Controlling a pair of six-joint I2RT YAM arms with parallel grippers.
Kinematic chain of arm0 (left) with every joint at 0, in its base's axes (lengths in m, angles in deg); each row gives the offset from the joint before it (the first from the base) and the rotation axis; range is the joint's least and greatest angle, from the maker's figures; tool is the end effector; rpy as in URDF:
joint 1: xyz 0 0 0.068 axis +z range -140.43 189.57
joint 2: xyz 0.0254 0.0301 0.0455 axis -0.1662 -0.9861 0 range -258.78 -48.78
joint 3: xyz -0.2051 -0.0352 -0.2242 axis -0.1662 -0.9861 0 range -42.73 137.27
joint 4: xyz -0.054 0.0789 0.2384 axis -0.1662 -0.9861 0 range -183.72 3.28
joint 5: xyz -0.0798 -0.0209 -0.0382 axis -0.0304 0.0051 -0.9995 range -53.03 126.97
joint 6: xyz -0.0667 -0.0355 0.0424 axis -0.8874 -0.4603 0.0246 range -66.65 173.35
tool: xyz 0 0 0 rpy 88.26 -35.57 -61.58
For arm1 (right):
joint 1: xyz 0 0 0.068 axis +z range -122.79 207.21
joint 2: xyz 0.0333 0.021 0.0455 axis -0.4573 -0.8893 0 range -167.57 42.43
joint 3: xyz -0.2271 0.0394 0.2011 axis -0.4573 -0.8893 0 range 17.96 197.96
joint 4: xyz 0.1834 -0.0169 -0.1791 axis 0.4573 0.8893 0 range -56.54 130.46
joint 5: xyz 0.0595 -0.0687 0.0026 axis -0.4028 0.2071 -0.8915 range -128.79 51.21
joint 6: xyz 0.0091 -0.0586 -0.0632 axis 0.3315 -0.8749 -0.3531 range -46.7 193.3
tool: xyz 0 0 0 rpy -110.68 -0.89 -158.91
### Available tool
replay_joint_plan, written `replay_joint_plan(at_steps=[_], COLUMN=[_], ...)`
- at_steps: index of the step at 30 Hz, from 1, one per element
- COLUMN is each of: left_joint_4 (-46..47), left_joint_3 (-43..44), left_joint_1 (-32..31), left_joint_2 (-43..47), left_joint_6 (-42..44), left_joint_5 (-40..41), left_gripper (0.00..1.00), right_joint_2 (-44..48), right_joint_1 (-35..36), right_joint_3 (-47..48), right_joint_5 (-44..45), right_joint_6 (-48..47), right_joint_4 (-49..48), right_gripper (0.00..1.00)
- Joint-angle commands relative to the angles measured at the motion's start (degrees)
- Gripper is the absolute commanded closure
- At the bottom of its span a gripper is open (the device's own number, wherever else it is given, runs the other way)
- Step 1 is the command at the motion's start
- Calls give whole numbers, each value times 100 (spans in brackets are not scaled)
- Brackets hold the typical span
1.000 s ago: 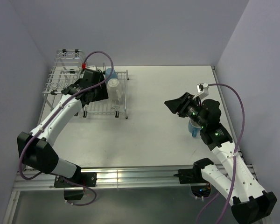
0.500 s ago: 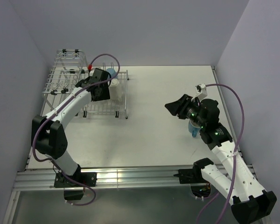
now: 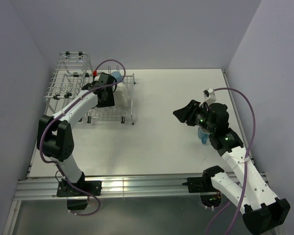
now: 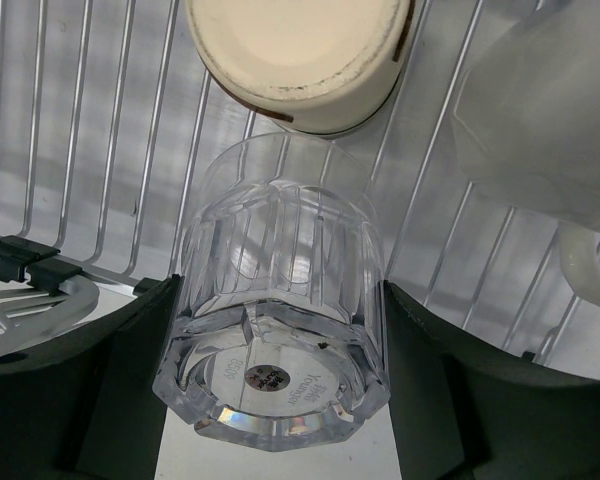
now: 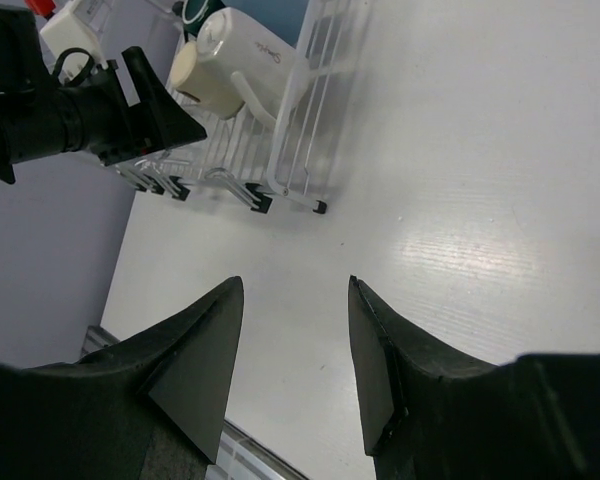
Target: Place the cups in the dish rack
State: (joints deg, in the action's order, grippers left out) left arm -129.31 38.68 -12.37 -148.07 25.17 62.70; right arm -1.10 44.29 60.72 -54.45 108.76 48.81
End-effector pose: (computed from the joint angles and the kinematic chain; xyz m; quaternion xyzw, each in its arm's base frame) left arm 0.3700 -0.1132 0.2667 -0.1081 0.9382 0.0898 0.3163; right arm 0.1724 0.0747 0.3345 0.0457 0.7947 0.3611 0.4857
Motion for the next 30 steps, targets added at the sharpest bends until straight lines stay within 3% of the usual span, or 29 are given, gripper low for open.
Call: replay_joint_plan(at_steps=[1,7,14,21,30], left_joint_4=[110,110,93,93,154], left_joint_3=[183,139,77,60,86], left_joint_1=[58,66,66,75,66], left_joint_2=[-29,-144,-170,-135,102], left_joint_6=[-29,-38,-73,-99,-100], left_joint_5=[54,89,203,300,292], left_gripper=[78,60,27,6,3], right_joint_2=[-24,-51,-94,-130,-138], right_joint_1=[-29,-21,-21,-12,-3], right_joint_3=[276,294,320,373,469], right_joint_5=[63,89,116,151,378], right_joint_6=[-154,-198,-241,-277,-364], right_joint_4=[46,108,178,257,476], right_gripper=[46,46,46,46,46])
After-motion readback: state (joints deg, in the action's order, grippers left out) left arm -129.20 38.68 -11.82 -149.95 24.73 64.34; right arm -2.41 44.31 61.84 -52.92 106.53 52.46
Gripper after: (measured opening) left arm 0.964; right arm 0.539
